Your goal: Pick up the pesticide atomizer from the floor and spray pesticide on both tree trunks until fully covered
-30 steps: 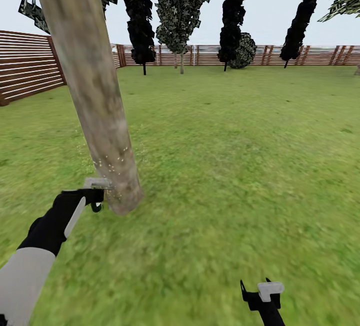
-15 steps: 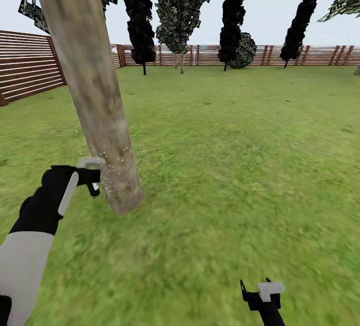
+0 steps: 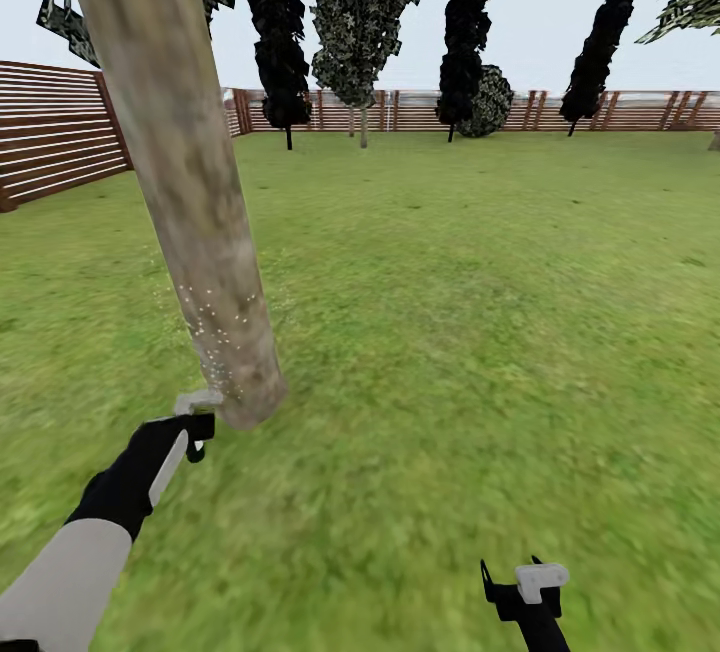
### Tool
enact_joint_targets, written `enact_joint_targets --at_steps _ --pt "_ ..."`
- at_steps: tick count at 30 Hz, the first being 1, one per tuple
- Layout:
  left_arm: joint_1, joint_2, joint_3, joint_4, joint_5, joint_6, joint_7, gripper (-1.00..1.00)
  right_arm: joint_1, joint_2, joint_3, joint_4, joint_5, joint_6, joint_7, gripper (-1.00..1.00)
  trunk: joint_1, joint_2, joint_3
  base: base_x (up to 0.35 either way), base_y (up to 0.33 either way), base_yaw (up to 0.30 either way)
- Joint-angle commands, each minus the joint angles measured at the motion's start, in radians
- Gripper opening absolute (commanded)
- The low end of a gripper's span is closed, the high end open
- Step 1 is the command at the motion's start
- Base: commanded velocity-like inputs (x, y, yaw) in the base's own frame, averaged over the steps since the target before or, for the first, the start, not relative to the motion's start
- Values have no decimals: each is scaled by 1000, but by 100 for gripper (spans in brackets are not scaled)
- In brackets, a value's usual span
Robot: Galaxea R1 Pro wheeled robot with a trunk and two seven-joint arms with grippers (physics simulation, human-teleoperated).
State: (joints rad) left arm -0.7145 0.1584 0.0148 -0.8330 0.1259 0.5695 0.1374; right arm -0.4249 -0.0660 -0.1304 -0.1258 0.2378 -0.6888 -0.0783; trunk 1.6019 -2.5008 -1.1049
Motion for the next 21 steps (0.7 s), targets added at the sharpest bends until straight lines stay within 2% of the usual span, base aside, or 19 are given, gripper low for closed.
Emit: enact_joint_targets --at_steps 1,2,3,6,8,10,11,14,19,21 --pt "0 -19 1 26 1 -42 52 -100 0 0 0 0 0 0 0 100 0 0 0 0 0 0" --pt "0 -41 2 53 5 -81 85 -100 0 0 0 0 0 0 0 100 0 0 0 0 0 0" --pt "1 -52 2 65 6 -93 92 -100 0 0 0 0 0 0 0 100 0 0 0 0 0 0" --pt "1 -67 3 74 9 -107 100 -100 0 0 0 0 0 0 0 100 0 0 0 0 -71 0" --pt "1 -67 9 79 17 -141 101 -100 0 0 0 0 0 0 0 100 0 0 0 0 -252 0" --pt "1 -62 38 136 70 -211 100 -100 0 0 0 0 0 0 0 100 0 0 0 44 -267 0" --pt "1 -61 42 152 77 -221 100 -100 0 0 0 0 0 0 -1 100 0 0 0 117 -268 0" --pt "3 -56 43 234 74 -306 101 -100 0 0 0 0 0 0 -1 100 0 0 0 104 -268 0" --pt "3 -57 41 267 72 -337 108 -100 0 0 0 0 -1 -1 -1 100 0 0 0 93 -268 0" --pt "3 -59 40 267 73 -339 177 -100 0 0 0 0 -1 -1 -2 100 0 0 0 77 -268 8"
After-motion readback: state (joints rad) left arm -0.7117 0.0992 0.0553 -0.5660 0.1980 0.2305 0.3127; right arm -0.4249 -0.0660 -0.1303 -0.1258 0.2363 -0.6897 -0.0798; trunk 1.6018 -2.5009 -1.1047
